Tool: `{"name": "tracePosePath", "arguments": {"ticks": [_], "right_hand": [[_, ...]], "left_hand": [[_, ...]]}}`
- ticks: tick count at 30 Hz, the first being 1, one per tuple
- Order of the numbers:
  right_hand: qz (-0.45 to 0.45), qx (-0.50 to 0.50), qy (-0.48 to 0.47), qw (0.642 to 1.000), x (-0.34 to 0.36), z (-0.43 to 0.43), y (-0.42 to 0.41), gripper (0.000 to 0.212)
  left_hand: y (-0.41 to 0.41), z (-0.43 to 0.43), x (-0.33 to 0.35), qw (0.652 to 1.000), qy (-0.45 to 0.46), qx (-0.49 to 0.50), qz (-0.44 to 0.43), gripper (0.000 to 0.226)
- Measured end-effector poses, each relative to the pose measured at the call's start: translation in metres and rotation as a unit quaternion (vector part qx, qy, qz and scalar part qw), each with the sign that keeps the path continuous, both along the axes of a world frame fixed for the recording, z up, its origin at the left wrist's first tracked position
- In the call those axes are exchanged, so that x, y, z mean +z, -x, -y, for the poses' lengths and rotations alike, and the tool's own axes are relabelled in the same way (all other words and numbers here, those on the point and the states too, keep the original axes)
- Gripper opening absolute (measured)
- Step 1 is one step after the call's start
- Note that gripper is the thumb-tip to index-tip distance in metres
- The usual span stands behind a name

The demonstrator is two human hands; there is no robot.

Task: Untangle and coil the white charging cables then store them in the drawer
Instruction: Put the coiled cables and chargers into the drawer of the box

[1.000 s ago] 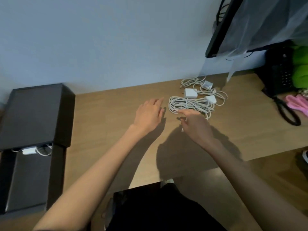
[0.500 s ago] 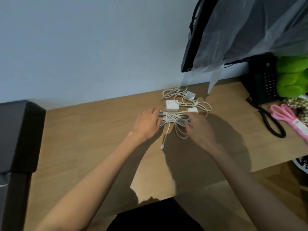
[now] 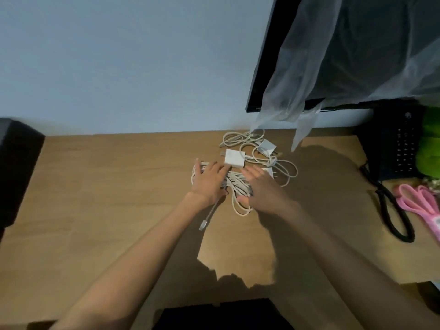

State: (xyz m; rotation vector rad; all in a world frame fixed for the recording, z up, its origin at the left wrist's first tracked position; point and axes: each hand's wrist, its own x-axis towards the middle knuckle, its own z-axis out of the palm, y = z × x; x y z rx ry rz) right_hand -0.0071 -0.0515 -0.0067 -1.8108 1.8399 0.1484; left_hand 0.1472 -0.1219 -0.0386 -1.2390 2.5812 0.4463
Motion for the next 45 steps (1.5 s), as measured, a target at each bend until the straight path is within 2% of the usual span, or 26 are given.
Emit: {"name": "tracePosePath", "arguments": {"ticks": [3,6,9,12,15,21,26,33,39,45], "right_hand": [[-0.021,0.068,-0.025,0.997,-0.002,0.008,0.006,0.079],[-0.046,0.132,-0.01,0.99,-0.015,0.007,0.004,0.074],[-0.066,0.167,0.041,0.983,-0.027,-0.002,-0.006,0.073],[-0.076,0.193,0.064,0.976,-0.033,-0.007,-0.017,0.075],[-0.085,0.223,0.082,0.968,-0.035,-0.01,-0.021,0.066],[-0.107,0.282,0.114,0.947,-0.037,-0.002,-0.02,0.045],[-0.1,0.257,0.094,0.957,-0.035,0.004,-0.024,0.035],[-0.054,0.215,0.06,0.973,-0.027,0.004,-0.037,0.02],[-0.015,0.199,0.085,0.976,-0.004,0.017,-0.069,0.022],[0.002,0.222,0.169,0.96,0.035,0.032,-0.145,0.019]], "left_hand": [[0.003,-0.005,-0.002,0.998,-0.003,0.056,-0.02,0.061],[-0.002,-0.02,-0.007,0.995,0.015,0.091,-0.023,0.059],[-0.019,-0.039,-0.013,0.991,0.0,0.122,-0.053,0.066],[-0.041,-0.054,-0.015,0.984,-0.051,0.138,-0.104,0.083],[-0.055,-0.065,-0.017,0.979,-0.078,0.159,-0.102,0.096],[-0.057,-0.074,-0.026,0.971,-0.041,0.197,-0.129,0.077],[-0.049,-0.068,-0.02,0.98,-0.012,0.189,-0.06,0.061],[-0.05,-0.067,-0.004,0.981,0.005,0.19,0.05,0.059],[-0.09,-0.064,0.034,0.981,0.043,0.188,0.007,0.055],[-0.172,-0.06,0.072,0.97,0.096,0.217,-0.046,0.05]]}}
